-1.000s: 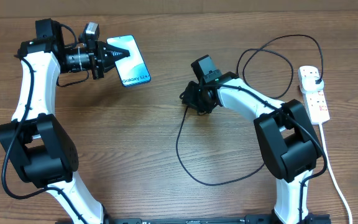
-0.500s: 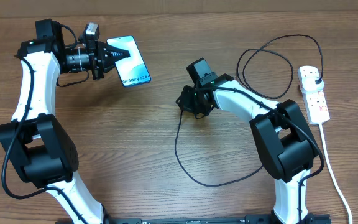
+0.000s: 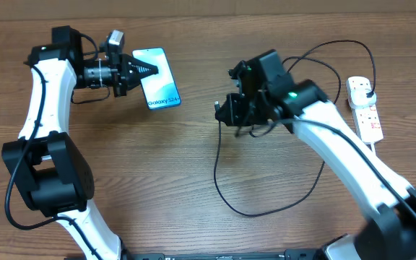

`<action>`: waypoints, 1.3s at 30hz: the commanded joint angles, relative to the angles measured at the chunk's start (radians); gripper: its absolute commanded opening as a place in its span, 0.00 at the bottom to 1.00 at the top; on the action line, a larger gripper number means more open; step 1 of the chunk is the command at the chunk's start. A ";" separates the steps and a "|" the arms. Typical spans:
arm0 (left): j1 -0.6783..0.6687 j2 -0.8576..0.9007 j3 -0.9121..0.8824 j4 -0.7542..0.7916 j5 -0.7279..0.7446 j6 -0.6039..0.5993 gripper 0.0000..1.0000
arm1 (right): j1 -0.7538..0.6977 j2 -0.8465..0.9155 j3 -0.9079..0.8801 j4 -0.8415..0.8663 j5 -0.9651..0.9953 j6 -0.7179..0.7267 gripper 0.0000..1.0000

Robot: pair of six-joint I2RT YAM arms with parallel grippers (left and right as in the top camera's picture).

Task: Plug charger to phone and switch on socket
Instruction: 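Bring the USB-C plug up under the phone's bottom port with the right gripper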

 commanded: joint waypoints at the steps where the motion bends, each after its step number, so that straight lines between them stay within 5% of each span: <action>1: -0.015 -0.008 0.022 -0.027 0.100 0.145 0.04 | -0.001 -0.095 0.006 -0.056 -0.068 -0.093 0.04; 10: -0.076 -0.008 0.022 -0.053 0.224 0.221 0.04 | 0.067 -0.195 0.005 -0.108 -0.201 -0.081 0.04; 18: -0.111 -0.008 0.022 -0.039 0.227 0.200 0.04 | 0.137 -0.193 -0.009 -0.021 -0.206 0.096 0.04; 27: -0.112 -0.008 0.024 0.057 0.227 0.044 0.04 | 0.138 -0.193 -0.009 0.083 -0.144 0.259 0.04; 39: -0.131 -0.008 0.109 0.291 0.227 -0.242 0.04 | 0.138 -0.142 -0.010 0.138 -0.153 0.299 0.04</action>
